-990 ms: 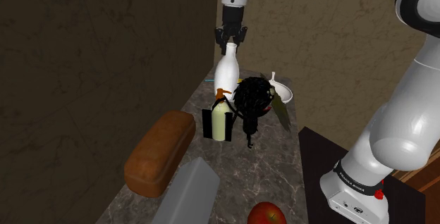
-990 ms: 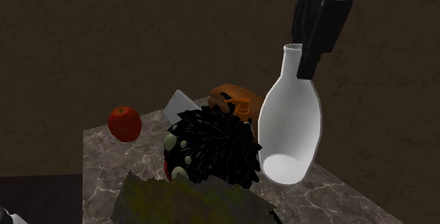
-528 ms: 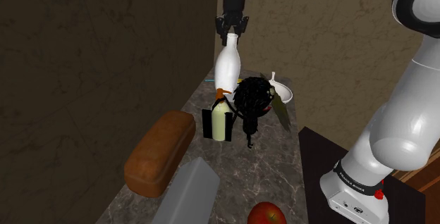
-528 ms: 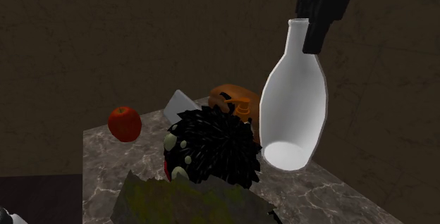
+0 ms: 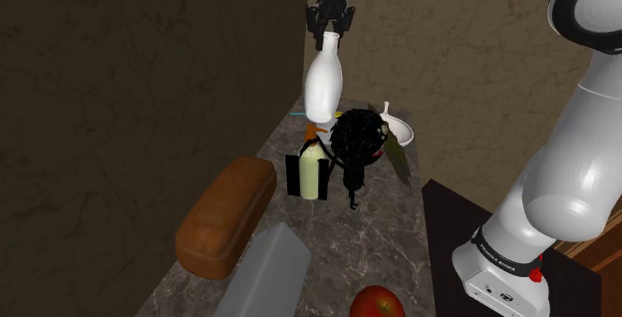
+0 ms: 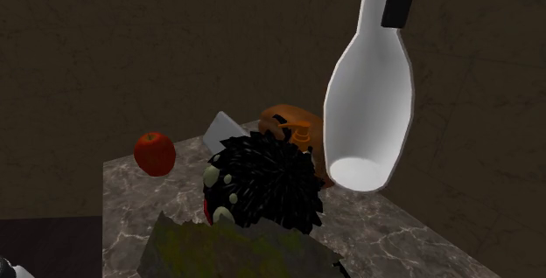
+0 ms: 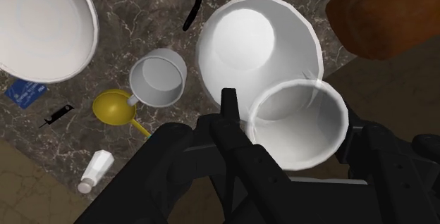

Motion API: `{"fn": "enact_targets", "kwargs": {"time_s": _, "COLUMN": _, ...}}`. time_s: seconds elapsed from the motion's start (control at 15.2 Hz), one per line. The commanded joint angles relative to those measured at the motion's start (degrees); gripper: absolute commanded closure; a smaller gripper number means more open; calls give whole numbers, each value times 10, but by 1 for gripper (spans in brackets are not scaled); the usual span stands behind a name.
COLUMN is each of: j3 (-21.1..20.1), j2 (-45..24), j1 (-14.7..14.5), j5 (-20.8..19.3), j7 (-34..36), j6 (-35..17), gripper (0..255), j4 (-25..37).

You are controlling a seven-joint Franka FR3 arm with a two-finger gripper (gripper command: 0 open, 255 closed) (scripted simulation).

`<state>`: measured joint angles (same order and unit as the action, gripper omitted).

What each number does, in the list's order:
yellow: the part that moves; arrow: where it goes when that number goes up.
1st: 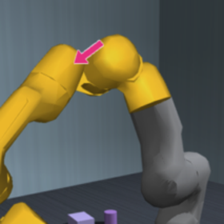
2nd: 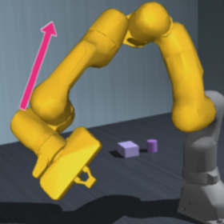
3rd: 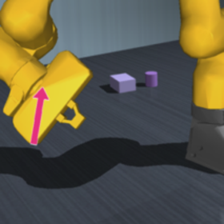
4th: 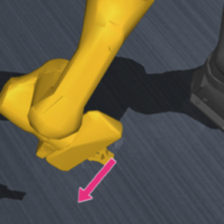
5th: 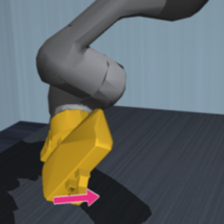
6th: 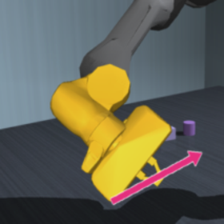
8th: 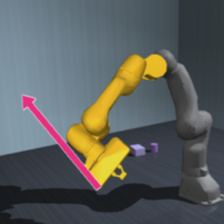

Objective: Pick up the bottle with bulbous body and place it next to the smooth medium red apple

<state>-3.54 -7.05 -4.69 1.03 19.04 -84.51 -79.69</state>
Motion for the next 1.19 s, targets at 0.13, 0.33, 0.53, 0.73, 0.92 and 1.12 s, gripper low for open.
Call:
{"fn": "enact_targets", "kwargs": {"time_s": 0.13, "j3": -10, "j2": 46, "j1": -12, "j5": 3, "j7": 23, "j6": 13, "gripper": 255, "j4": -32}}
{"fn": "enact_targets", "kwargs": {"time_s": 0.33, "j3": -21, "j2": 91, "j1": -24, "j5": 8, "j7": 46, "j6": 25, "gripper": 255, "j4": -64}}
{"fn": "enact_targets", "kwargs": {"time_s": 0.53, "j3": -34, "j2": 131, "j1": -35, "j5": 14, "j7": 72, "j6": 40, "gripper": 255, "j4": -89}}
{"fn": "enact_targets", "kwargs": {"time_s": 0.73, "j3": -48, "j2": 167, "j1": -46, "j5": 22, "j7": 98, "j6": 58, "gripper": 255, "j4": -105}}
{"fn": "enact_targets", "kwargs": {"time_s": 0.92, "j3": -63, "j2": 199, "j1": -58, "j5": 31, "j7": 126, "j6": 78, "gripper": 255, "j4": -114}}
{"fn": "enact_targets", "kwargs": {"time_s": 1.12, "j3": -79, "j2": 226, "j1": -69, "j5": 42, "j7": 156, "j6": 101, "gripper": 255, "j4": -117}}
